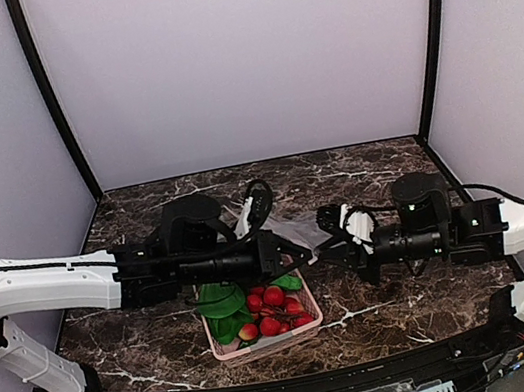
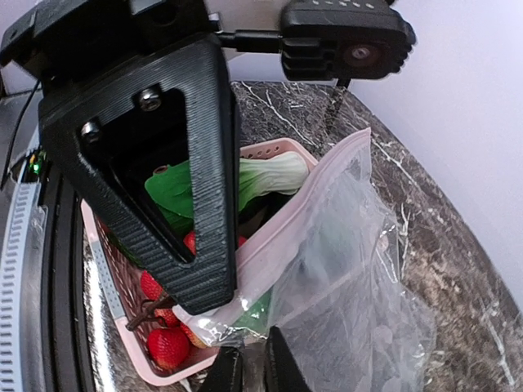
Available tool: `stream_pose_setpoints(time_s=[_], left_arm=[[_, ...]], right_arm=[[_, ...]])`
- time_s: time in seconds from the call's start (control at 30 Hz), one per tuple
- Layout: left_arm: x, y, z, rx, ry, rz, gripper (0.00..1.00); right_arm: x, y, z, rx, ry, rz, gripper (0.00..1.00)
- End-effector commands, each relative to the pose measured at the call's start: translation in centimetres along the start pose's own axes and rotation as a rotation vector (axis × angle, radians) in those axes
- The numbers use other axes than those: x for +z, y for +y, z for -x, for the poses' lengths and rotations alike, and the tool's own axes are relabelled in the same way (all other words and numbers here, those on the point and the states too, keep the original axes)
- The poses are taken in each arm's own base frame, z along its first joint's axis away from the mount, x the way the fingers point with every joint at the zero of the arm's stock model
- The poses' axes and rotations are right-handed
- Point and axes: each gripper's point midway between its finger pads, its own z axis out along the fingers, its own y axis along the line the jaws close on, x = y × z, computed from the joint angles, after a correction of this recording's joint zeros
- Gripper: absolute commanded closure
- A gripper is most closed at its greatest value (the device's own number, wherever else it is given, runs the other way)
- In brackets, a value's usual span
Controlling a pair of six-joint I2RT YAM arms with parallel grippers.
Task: Place the food in the zip-top bag and seal the zipper
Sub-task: Pass from the left arm to the right
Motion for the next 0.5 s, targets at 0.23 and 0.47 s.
stream_pose_setpoints(time_s=[0.23, 0.47], left_arm=[[-4.5, -0.1, 2.1, 0.054, -0.099, 0.037, 0.49], [-10.6, -1.0, 4.3, 0.328, -0.14, 0.182, 0.31]], right_arm=[[-2.2, -3.4, 3.9, 0.142, -0.105, -0.169, 1.0], [-2.5, -4.3, 4.5, 0.312, -0.012, -0.087, 1.0]])
